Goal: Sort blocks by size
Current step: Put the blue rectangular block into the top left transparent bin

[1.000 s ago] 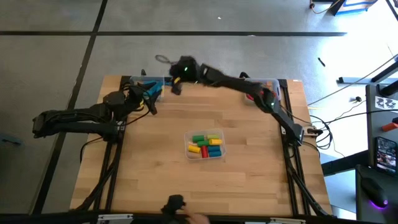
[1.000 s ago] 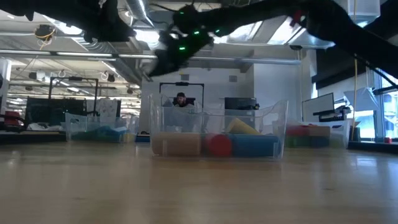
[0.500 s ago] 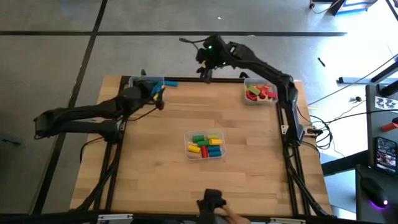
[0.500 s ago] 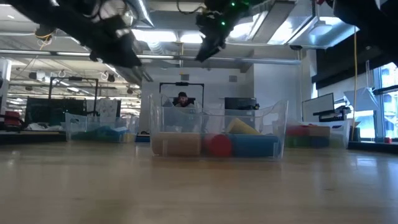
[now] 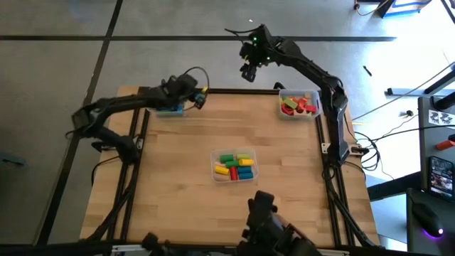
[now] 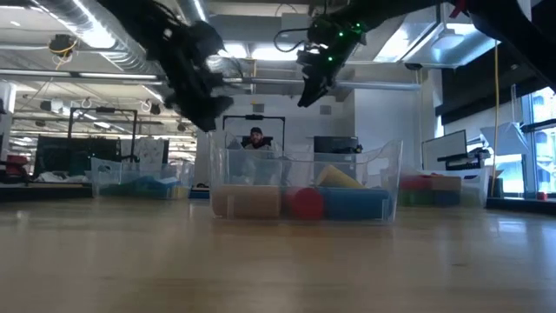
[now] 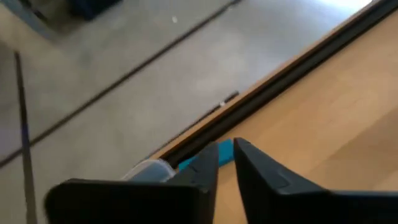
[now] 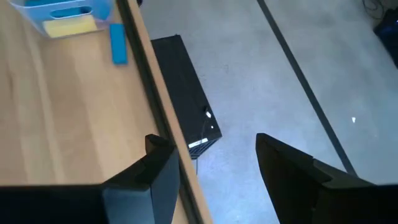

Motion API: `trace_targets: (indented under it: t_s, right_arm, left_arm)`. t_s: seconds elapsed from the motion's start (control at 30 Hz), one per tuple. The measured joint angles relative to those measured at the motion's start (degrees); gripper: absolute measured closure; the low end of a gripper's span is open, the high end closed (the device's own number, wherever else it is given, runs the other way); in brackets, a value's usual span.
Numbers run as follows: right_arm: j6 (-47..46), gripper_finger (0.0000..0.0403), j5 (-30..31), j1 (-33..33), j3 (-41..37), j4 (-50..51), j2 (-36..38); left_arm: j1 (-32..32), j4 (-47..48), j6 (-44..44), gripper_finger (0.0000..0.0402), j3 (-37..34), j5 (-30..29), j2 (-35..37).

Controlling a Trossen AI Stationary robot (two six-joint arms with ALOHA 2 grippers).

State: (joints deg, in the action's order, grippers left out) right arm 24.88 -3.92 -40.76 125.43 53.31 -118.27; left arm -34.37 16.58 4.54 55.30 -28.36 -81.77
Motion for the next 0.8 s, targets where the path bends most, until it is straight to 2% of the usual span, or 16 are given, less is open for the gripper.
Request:
trace_targets:
  t_s: [0.13, 0.37, 0.6, 0.8]
  right_arm:
    - [0.94, 0.0198, -0.18, -1.53, 0.02, 0.09, 0.03]
    - [2.56, 0.0198, -0.87, -2.51, 0.02, 0.6, 0.03]
    - [2.75, 0.0198, -4.19, -2.48, 0.02, 0.87, 0.03]
    - [2.74, 0.0198, -6.23, -2.46, 0.02, 1.22, 0.01]
  left_arm:
    - [-3.73, 3.27, 0.01, 0.0393, 5.56, 3.22, -8.68]
    - [-7.08, 5.34, -1.39, 0.0399, 11.01, 3.64, -19.2]
    - [-7.77, 5.23, -3.63, 0.04, 14.03, 3.59, -24.66]
    - [-8.47, 4.77, -5.09, 0.04, 14.26, 3.67, -26.34]
